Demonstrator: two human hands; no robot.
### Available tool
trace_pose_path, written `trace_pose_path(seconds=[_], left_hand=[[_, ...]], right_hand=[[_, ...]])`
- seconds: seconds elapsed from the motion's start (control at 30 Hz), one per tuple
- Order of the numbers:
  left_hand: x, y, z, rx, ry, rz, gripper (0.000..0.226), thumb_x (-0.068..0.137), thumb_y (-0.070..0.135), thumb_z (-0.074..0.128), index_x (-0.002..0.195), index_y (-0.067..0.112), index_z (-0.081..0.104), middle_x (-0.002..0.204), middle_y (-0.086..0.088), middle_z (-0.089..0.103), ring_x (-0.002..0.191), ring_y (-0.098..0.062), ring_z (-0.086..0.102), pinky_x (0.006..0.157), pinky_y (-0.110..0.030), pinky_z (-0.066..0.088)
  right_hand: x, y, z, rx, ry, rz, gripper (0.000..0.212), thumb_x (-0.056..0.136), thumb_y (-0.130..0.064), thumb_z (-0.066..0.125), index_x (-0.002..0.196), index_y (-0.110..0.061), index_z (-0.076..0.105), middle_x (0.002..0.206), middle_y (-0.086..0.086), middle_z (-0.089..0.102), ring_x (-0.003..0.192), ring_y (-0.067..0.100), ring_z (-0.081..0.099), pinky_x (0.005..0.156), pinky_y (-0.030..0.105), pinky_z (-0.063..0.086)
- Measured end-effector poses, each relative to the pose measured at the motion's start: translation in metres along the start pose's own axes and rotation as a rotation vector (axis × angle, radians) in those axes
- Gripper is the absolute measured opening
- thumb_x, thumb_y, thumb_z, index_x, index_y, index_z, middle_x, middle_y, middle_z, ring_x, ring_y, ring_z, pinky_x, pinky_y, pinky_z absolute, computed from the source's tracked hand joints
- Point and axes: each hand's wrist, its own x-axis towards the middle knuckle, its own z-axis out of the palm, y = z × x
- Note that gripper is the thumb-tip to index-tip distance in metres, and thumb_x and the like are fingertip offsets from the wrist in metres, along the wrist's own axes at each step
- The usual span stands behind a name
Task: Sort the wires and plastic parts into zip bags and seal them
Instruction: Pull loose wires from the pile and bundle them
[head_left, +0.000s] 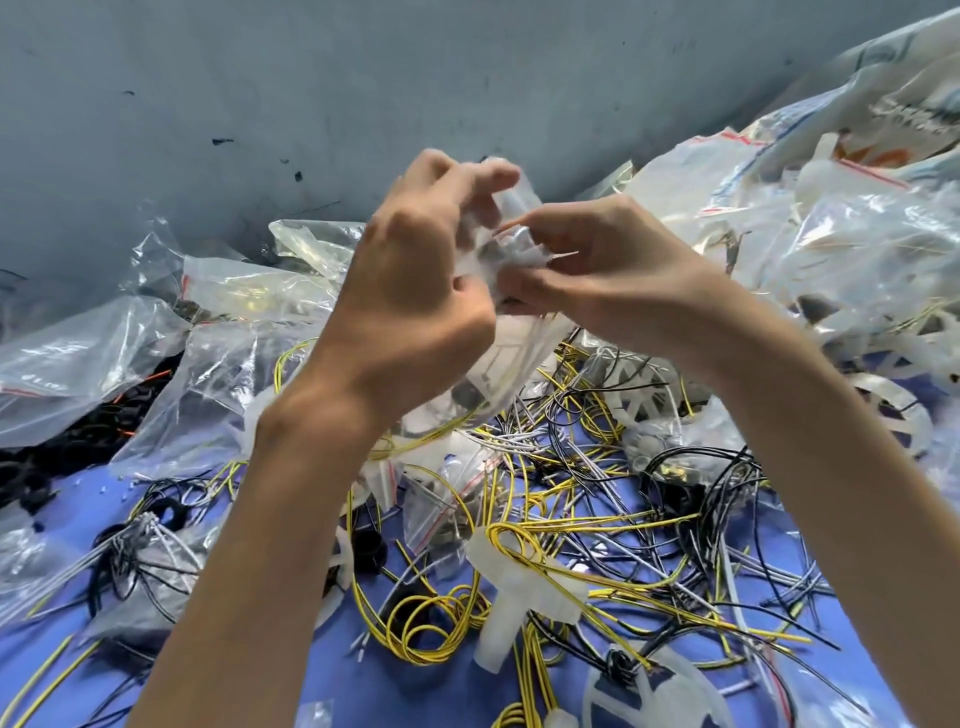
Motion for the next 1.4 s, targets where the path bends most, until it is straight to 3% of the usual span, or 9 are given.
trace_pose_path(seconds=[0.13, 0.33, 0.53, 0.7, 0.9, 1.1, 1.2, 1.3, 1.4], left_hand=[[-0.001, 0.006, -0.002, 0.017, -0.041, 0.079, 0.074, 0.063, -0.005, 0.033, 0.134, 0.008, 0.048, 0.105, 0.002, 0.047, 0.104, -0.011, 0.048, 0.086, -0.008, 0.034], [-0.003, 0.019, 0.008, 0.007, -0.058, 0.212, 0.089, 0.054, -0.016, 0.033, 0.139, 0.006, 0.043, 0.113, 0.003, 0.045, 0.114, -0.016, 0.047, 0.092, -0.012, 0.036], [-0.004, 0.019, 0.012, 0.036, -0.104, 0.260, 0.086, 0.056, -0.017, 0.032, 0.139, 0.003, 0.043, 0.133, -0.007, 0.050, 0.126, -0.020, 0.044, 0.105, -0.016, 0.032], [0.000, 0.019, 0.005, 0.060, -0.022, 0.273, 0.083, 0.059, -0.017, 0.031, 0.137, 0.005, 0.047, 0.142, -0.002, 0.045, 0.131, -0.017, 0.041, 0.108, -0.017, 0.029], [-0.001, 0.004, 0.005, 0.017, 0.001, 0.073, 0.065, 0.069, -0.013, 0.035, 0.128, 0.004, 0.055, 0.130, 0.005, 0.049, 0.103, -0.005, 0.048, 0.079, -0.001, 0.034], [-0.003, 0.000, 0.006, 0.004, -0.189, 0.036, 0.052, 0.072, 0.018, 0.049, 0.122, 0.023, 0.060, 0.131, 0.004, 0.046, 0.108, -0.004, 0.049, 0.085, -0.005, 0.036], [-0.005, 0.002, 0.010, -0.018, -0.295, 0.038, 0.035, 0.075, 0.022, 0.059, 0.109, 0.029, 0.062, 0.121, 0.003, 0.045, 0.103, -0.005, 0.049, 0.081, -0.007, 0.038], [-0.007, 0.001, 0.013, -0.007, -0.353, 0.046, 0.033, 0.077, 0.018, 0.066, 0.107, 0.031, 0.060, 0.111, 0.002, 0.042, 0.094, -0.007, 0.049, 0.080, -0.014, 0.040], [-0.007, -0.004, 0.014, 0.039, -0.419, -0.007, 0.029, 0.080, 0.024, 0.067, 0.104, 0.037, 0.060, 0.103, 0.003, 0.042, 0.089, -0.009, 0.050, 0.081, -0.023, 0.044]], right_hand=[[-0.004, -0.005, -0.001, -0.345, -0.159, -0.097, 0.021, 0.089, -0.016, 0.058, 0.069, -0.011, 0.057, 0.056, 0.002, 0.049, 0.055, 0.016, 0.045, 0.051, 0.021, 0.035], [-0.010, -0.006, -0.016, -0.576, -0.261, 0.007, 0.036, 0.084, -0.033, 0.047, 0.050, -0.020, 0.045, 0.044, -0.006, 0.044, 0.047, 0.012, 0.037, 0.047, 0.020, 0.032], [-0.012, -0.005, -0.012, -0.608, -0.146, 0.071, 0.023, 0.081, -0.025, 0.056, 0.103, -0.030, 0.064, 0.084, -0.013, 0.066, 0.078, 0.007, 0.056, 0.065, 0.022, 0.043], [-0.006, -0.004, -0.007, -0.587, 0.133, 0.070, 0.067, 0.086, -0.009, 0.045, 0.148, -0.015, 0.018, 0.117, 0.014, 0.053, 0.110, 0.031, 0.051, 0.089, 0.032, 0.041], [-0.011, 0.003, -0.019, -0.886, -0.268, 0.202, 0.042, 0.090, -0.018, 0.053, 0.131, -0.013, 0.049, 0.124, 0.015, 0.058, 0.108, 0.031, 0.056, 0.090, 0.042, 0.049], [-0.004, 0.008, -0.017, -0.786, -0.145, 0.164, 0.041, 0.087, -0.028, 0.058, 0.127, -0.024, 0.051, 0.124, 0.013, 0.059, 0.111, 0.030, 0.058, 0.090, 0.044, 0.049], [-0.003, 0.010, -0.015, -0.763, -0.018, 0.098, 0.006, 0.085, -0.034, 0.058, 0.087, -0.031, 0.053, 0.099, 0.011, 0.065, 0.093, 0.032, 0.061, 0.080, 0.039, 0.051], [-0.002, 0.009, -0.017, -0.786, 0.003, 0.096, 0.025, 0.084, -0.020, 0.054, 0.062, -0.029, 0.045, 0.076, 0.005, 0.059, 0.075, 0.031, 0.054, 0.068, 0.036, 0.047], [0.001, 0.014, -0.019, -0.743, 0.011, 0.095, 0.017, 0.087, -0.014, 0.049, 0.082, -0.018, 0.064, 0.087, 0.015, 0.066, 0.079, 0.036, 0.060, 0.074, 0.042, 0.053]])
